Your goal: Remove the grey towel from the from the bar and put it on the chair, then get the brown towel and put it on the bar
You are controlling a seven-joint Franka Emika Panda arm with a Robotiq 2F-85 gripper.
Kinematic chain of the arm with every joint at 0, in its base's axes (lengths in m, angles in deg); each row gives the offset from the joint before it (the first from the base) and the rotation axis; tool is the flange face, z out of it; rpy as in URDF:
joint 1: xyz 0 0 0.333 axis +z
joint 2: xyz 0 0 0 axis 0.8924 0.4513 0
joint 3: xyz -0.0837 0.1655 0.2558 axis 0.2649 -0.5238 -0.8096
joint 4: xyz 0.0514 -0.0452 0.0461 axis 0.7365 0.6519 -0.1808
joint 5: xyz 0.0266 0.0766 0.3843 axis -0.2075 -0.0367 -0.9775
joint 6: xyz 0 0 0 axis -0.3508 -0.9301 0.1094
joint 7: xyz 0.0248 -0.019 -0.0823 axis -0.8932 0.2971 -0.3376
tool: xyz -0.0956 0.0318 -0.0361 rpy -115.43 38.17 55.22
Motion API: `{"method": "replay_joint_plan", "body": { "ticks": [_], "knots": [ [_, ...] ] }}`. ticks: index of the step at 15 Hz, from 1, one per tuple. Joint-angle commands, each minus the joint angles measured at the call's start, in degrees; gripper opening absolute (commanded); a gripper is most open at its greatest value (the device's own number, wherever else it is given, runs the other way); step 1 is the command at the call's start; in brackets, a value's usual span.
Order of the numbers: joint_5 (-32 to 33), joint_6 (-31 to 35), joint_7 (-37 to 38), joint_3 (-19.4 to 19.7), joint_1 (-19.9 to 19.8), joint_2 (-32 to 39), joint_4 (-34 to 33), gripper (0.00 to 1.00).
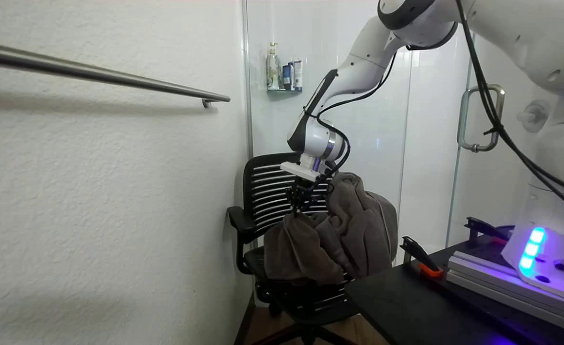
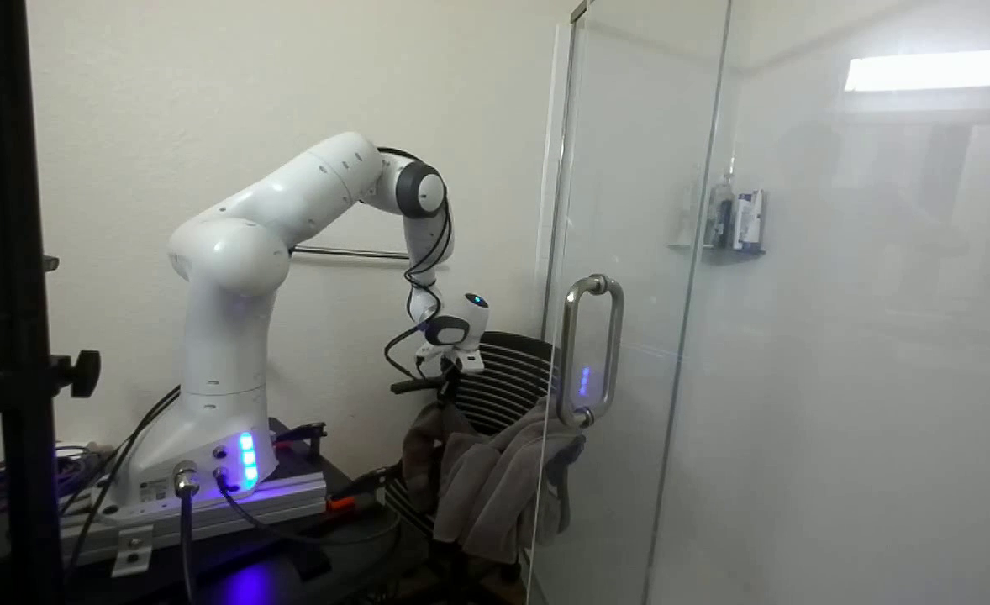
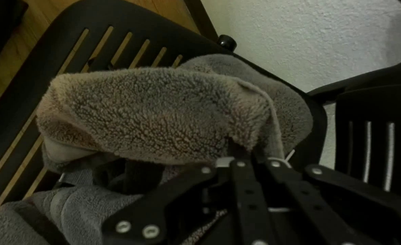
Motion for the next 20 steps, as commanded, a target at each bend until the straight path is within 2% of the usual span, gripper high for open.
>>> {"method": "replay_joint_plan", "body": {
  "ticks": [1,4,7,9,10,13,14,17,20],
  "knots": [
    [-4.2,4.1,-6.1,-2.1,-0.8,-13.0,13.5,0.01],
    [-7.4,8.0,-9.4,-3.4,0.0,-21.9,20.6,0.01],
    [-12.1,11.9,-12.8,-6.4,0.5,-30.9,27.1,0.01],
    [-15.0,11.7,-15.5,-8.0,1.7,-37.5,30.7,0.01],
    [-14.1,11.0,-15.3,-10.7,0.2,-40.6,32.7,0.01],
    [-15.1,7.6,-16.1,-14.4,2.1,-50.3,37.6,0.01],
    [-15.5,5.3,-15.2,-11.0,7.5,-53.8,38.7,0.01],
    [-12.4,-1.6,-11.9,-11.2,13.7,-63.0,43.1,0.01],
    [-10.2,-13.1,-7.2,-13.0,19.9,-70.3,44.7,0.01]
  ]
}}
